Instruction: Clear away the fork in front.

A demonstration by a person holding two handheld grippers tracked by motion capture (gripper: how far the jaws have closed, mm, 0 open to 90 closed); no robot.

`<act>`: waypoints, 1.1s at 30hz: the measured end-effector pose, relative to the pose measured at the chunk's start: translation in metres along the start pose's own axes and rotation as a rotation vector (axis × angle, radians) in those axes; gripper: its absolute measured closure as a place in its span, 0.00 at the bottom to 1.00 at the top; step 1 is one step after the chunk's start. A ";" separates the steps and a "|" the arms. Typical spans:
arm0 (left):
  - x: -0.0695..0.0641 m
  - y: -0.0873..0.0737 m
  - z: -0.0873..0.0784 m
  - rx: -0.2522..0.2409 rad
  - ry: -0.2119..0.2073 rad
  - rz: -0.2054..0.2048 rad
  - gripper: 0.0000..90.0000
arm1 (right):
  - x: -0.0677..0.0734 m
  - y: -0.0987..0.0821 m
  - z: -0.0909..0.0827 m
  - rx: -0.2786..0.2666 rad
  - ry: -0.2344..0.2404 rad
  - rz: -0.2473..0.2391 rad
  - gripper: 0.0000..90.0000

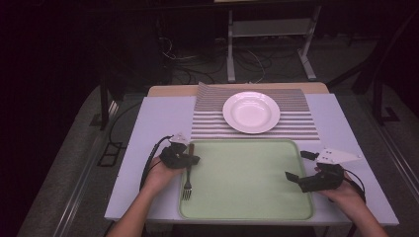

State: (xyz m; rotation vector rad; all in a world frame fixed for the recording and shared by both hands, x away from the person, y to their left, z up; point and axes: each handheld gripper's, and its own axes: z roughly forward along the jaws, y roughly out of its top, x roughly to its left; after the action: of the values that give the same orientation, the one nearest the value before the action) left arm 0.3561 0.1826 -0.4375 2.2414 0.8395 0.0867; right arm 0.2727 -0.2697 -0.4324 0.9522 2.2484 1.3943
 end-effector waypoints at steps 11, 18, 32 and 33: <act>-0.017 0.003 -0.029 -0.178 -0.038 0.061 0.62 | 0.000 0.000 0.000 0.001 -0.002 0.003 0.05; -0.023 -0.009 -0.044 -0.237 -0.025 0.084 0.35 | -0.001 0.000 0.000 -0.002 -0.005 0.009 0.05; -0.020 -0.023 -0.047 -0.232 -0.023 0.048 0.00 | 0.001 -0.001 0.000 0.002 0.001 0.010 0.05; -0.020 -0.023 -0.047 -0.233 -0.022 0.050 0.00 | 0.001 -0.001 -0.001 0.002 0.001 0.009 0.05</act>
State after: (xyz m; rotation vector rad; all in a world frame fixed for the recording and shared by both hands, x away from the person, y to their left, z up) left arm 0.3139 0.2116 -0.4146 2.0407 0.7222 0.1743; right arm 0.2717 -0.2699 -0.4327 0.9628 2.2497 1.3971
